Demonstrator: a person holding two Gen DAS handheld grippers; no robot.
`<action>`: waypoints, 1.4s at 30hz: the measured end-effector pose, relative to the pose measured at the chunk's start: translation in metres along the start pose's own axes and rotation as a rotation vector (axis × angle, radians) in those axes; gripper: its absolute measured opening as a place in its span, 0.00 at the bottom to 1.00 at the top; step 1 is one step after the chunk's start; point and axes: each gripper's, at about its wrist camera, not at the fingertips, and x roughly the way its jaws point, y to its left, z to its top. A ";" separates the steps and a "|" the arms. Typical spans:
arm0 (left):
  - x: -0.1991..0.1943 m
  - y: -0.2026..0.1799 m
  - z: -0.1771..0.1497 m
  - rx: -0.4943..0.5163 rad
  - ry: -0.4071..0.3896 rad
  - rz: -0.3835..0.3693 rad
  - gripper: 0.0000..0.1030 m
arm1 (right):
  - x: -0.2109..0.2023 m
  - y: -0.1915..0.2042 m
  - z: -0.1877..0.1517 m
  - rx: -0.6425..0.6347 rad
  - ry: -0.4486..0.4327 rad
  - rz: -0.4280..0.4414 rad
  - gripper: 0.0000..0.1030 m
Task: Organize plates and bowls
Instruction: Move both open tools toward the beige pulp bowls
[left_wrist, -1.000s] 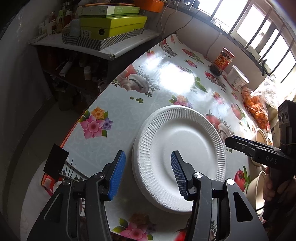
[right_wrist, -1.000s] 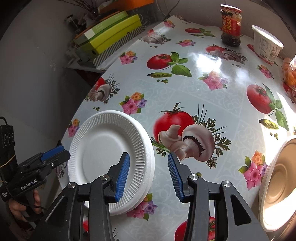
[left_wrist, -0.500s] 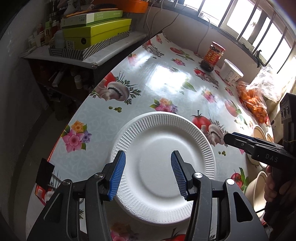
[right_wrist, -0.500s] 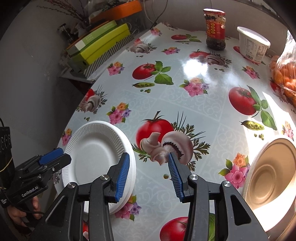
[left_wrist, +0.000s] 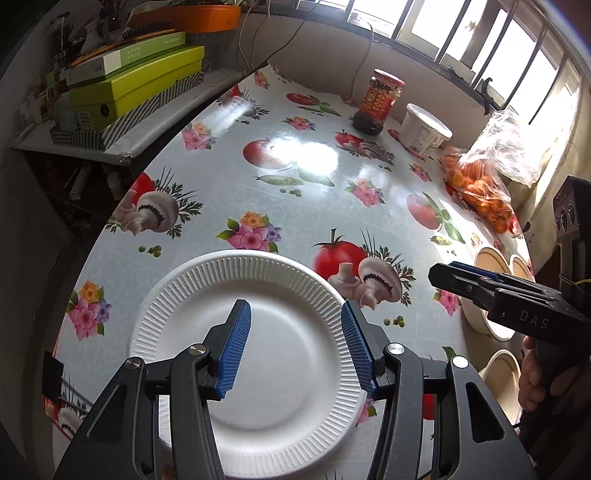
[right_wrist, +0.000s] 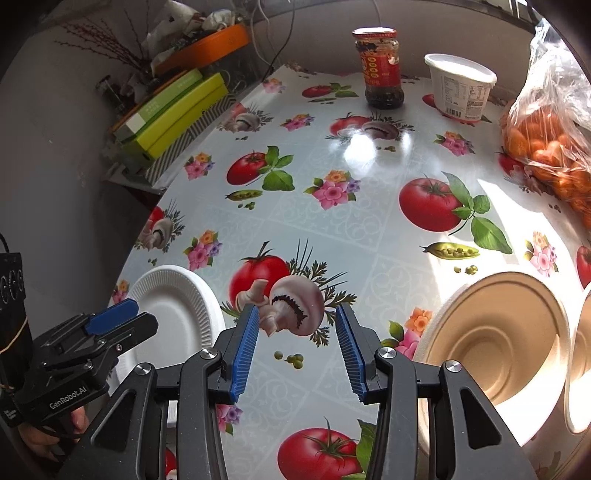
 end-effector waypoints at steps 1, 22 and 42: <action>0.002 -0.004 0.002 0.006 0.002 -0.005 0.51 | -0.002 -0.003 0.000 0.006 -0.004 -0.002 0.42; 0.031 -0.097 0.027 0.150 0.039 -0.130 0.51 | -0.054 -0.075 0.001 0.120 -0.100 -0.061 0.42; 0.047 -0.149 0.033 0.245 0.093 -0.213 0.51 | -0.117 -0.120 -0.021 0.220 -0.190 -0.150 0.42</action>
